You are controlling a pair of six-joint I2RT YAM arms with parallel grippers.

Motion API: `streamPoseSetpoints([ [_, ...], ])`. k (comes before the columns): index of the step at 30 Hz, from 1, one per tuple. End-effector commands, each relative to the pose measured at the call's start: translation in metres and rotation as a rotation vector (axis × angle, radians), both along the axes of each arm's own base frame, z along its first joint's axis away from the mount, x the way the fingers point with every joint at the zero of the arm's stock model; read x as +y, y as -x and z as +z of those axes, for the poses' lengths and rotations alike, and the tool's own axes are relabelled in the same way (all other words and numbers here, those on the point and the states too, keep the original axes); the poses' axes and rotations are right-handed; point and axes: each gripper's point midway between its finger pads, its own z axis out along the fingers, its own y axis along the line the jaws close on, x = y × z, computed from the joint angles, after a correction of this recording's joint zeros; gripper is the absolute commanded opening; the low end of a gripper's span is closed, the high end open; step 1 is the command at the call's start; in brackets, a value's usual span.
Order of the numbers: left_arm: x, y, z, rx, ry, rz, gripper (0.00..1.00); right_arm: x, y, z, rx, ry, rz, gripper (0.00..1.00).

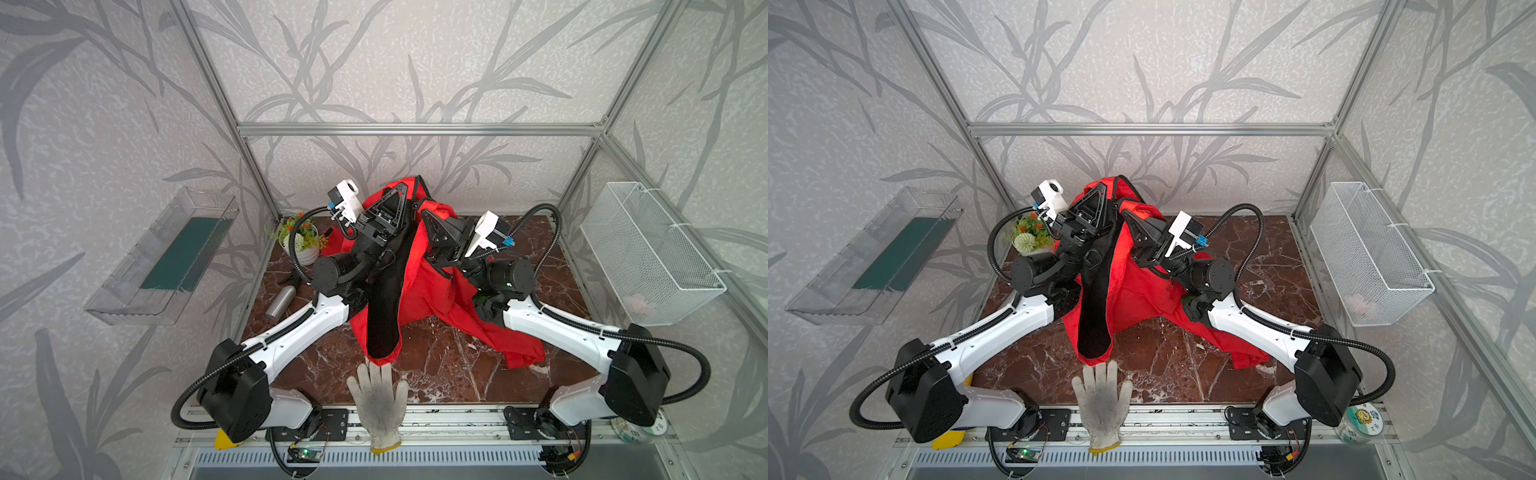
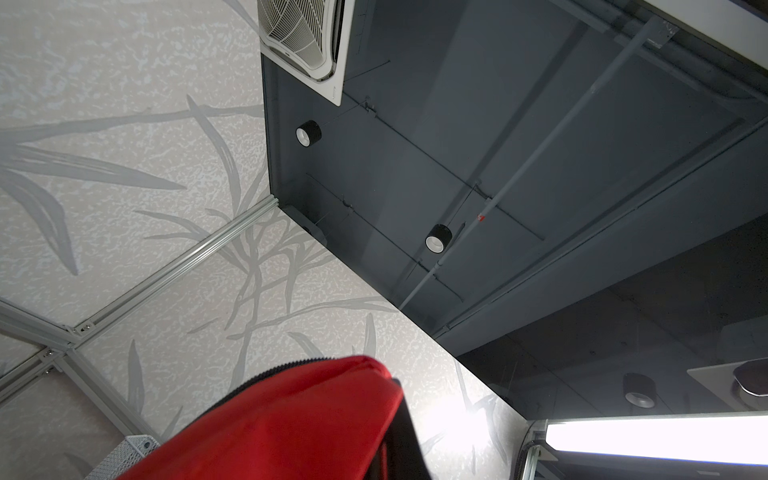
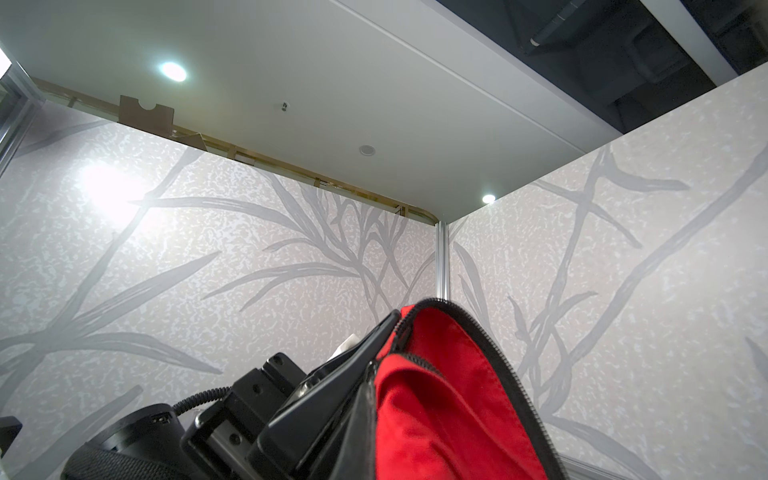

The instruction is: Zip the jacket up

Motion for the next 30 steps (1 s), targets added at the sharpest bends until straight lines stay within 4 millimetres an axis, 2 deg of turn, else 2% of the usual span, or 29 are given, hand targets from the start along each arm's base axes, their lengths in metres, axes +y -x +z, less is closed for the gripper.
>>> streamPoseSetpoints([
  [1,0.0157,0.0271,0.0211,-0.097,0.044,-0.007,0.00,-0.0169,0.0144,0.0296,-0.083,-0.087,-0.003,0.00],
  [30,0.0141,0.0266,0.0186,-0.097,0.034,-0.007,0.00,-0.0178,0.0134,0.0355,-0.082,-0.104,0.000,0.00],
])
